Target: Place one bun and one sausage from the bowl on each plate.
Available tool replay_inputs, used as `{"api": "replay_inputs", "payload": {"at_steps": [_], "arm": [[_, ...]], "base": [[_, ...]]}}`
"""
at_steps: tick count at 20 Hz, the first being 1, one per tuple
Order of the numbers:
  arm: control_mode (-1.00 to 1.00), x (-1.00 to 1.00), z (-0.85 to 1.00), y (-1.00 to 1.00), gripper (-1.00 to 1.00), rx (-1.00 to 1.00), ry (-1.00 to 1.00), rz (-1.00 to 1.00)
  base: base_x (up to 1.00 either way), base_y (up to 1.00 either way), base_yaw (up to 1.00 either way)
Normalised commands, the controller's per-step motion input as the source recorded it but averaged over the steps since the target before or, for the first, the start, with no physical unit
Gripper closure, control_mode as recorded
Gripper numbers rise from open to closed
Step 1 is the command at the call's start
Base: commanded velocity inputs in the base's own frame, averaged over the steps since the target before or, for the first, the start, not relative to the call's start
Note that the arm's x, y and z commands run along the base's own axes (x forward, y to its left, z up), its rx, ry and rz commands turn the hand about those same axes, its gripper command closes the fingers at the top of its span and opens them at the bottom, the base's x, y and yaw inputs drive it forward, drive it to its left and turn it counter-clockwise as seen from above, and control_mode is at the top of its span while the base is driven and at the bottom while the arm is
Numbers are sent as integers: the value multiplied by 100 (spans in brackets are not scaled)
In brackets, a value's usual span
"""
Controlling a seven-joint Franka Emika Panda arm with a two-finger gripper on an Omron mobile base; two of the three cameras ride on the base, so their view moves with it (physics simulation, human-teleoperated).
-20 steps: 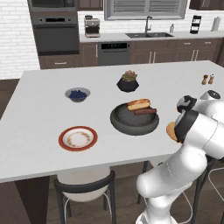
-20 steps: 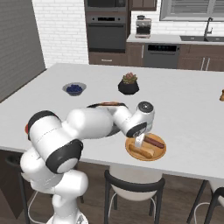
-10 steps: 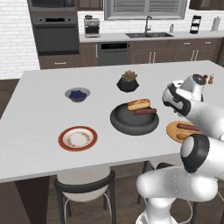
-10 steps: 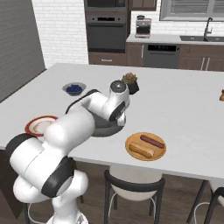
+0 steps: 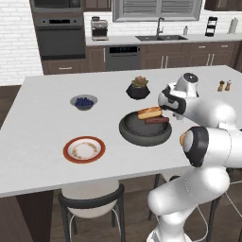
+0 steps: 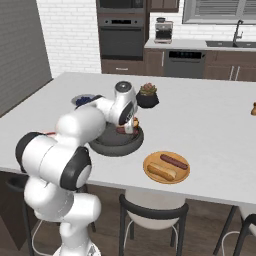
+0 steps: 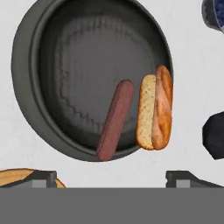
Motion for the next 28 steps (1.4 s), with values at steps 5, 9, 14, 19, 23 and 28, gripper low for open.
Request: {"api": "replay_inputs", "payload": {"at_steps": [5, 9, 14, 19, 23, 28], "arm": [[-100, 19, -48, 6, -100, 8, 15, -1], [-100, 18, -28, 0, -100, 22, 15, 0], [-100, 29, -13, 1, -100, 10, 4, 0], [-100, 17, -44, 4, -100, -10, -1, 0], [-100, 16, -43, 0, -100, -7, 0, 0], [-100, 13, -44, 0, -100, -1, 2, 0]], "base": [[0, 0, 0], [0, 0, 0], [0, 0, 0], [0, 0, 0], [0, 0, 0], [0, 0, 0]]}}
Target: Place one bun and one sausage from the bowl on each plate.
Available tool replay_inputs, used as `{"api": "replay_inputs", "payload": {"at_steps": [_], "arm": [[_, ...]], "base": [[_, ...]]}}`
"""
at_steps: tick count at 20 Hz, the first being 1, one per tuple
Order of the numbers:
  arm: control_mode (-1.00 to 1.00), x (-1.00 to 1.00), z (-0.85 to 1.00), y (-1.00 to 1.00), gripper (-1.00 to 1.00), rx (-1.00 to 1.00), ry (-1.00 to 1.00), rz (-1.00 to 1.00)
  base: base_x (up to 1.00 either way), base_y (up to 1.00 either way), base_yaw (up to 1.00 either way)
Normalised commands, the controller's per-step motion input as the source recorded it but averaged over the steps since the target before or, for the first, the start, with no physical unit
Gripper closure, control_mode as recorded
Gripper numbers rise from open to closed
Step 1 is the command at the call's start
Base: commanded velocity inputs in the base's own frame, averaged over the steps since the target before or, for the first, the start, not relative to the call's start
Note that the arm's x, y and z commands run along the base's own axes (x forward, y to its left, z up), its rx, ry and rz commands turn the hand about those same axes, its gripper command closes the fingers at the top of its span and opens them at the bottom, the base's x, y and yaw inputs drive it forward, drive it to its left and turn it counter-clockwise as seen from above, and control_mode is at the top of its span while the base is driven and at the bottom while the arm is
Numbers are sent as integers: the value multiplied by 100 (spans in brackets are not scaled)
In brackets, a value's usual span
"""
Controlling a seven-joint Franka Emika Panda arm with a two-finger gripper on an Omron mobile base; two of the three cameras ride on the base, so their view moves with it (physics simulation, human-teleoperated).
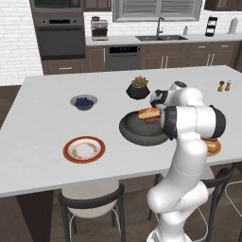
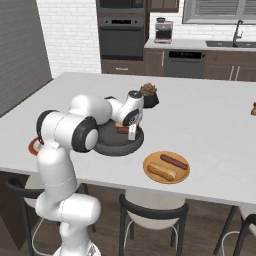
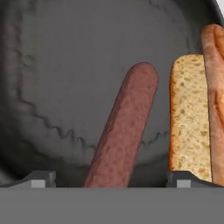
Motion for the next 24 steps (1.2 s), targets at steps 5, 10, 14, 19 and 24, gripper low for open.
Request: {"api": "replay_inputs", "payload": {"at_steps": [5, 10, 14, 19, 24], "arm": [[-100, 13, -39, 0, -100, 0, 13, 0], [-100, -2, -51, 13, -100, 0, 8, 0], [-100, -19, -73, 27, 100, 0, 0, 0], [-100, -22, -35, 15, 100, 0, -1, 0], [-100, -26, 6, 1, 100, 0, -8, -2]], "base": [[0, 0, 0], [0, 0, 0], [0, 0, 0], [0, 0, 0], [0, 0, 0]]}}
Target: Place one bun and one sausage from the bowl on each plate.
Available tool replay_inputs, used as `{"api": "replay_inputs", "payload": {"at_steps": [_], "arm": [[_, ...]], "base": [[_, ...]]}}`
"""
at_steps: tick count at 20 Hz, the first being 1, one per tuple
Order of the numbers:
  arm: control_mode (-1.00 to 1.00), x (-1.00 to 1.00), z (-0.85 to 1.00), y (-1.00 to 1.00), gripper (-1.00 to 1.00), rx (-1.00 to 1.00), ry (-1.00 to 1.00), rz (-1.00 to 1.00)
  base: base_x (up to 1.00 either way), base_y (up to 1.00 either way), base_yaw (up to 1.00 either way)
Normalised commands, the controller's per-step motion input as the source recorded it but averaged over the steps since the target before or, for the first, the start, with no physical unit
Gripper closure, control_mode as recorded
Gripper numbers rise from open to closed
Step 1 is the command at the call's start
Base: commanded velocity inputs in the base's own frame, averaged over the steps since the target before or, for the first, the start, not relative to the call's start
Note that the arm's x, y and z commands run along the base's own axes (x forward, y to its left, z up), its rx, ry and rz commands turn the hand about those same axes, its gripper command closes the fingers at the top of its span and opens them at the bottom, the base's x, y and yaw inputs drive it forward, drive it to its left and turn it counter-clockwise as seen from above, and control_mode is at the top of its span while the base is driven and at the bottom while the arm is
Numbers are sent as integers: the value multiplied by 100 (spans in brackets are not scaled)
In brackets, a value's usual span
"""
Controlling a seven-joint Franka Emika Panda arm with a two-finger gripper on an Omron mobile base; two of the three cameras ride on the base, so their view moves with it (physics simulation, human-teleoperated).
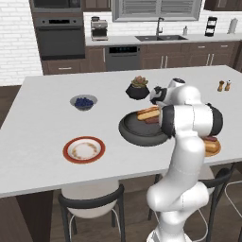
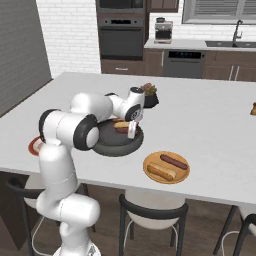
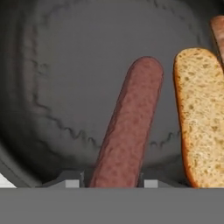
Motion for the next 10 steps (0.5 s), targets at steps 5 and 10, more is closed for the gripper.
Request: {"api": "replay_inputs", "payload": {"at_steps": [5, 10], "arm": [[-100, -57, 83, 32, 100, -4, -17, 3], [-100, -69, 100, 100, 100, -17, -12, 26]], "base": [[0, 0, 0], [0, 0, 0]]}}
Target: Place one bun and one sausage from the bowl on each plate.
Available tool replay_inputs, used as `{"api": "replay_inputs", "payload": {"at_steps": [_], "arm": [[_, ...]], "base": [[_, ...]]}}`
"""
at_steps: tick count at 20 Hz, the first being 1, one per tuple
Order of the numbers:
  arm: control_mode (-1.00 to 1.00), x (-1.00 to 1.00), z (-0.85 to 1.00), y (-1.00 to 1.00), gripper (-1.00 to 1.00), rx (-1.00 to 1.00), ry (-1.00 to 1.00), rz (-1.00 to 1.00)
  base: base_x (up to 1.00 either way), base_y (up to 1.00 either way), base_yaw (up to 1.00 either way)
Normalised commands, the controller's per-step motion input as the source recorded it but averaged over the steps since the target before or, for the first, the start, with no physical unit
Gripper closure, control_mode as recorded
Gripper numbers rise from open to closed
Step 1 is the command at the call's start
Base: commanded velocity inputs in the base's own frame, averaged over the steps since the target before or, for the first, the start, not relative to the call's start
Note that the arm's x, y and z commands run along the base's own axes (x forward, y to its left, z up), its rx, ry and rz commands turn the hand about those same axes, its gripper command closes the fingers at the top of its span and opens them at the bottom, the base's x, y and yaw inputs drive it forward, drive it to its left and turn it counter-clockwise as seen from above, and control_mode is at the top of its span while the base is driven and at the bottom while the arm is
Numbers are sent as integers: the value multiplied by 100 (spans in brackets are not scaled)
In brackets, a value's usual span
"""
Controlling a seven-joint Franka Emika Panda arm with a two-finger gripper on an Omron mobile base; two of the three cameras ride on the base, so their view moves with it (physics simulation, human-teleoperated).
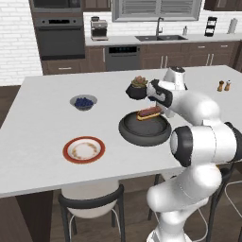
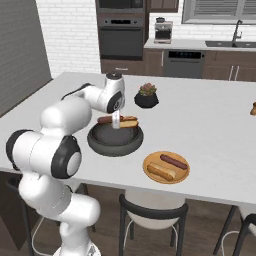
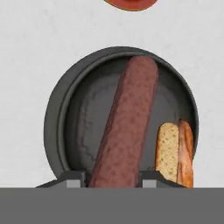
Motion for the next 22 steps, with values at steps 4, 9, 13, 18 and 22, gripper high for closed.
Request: {"api": "replay_inputs", "payload": {"at_steps": [4, 9, 13, 18, 22], "arm": [[-100, -48, 78, 100, 100, -18, -6, 37], [-100, -45, 28, 100, 100, -15, -1, 46], [-100, -42, 3, 100, 100, -10, 0, 48], [-100, -27, -4, 100, 100, -17, 0, 42], [-100, -3, -19, 100, 100, -20, 6, 30]], "base": [[0, 0, 0], [0, 0, 0], [0, 0, 0], [0, 0, 0], [0, 0, 0]]}}
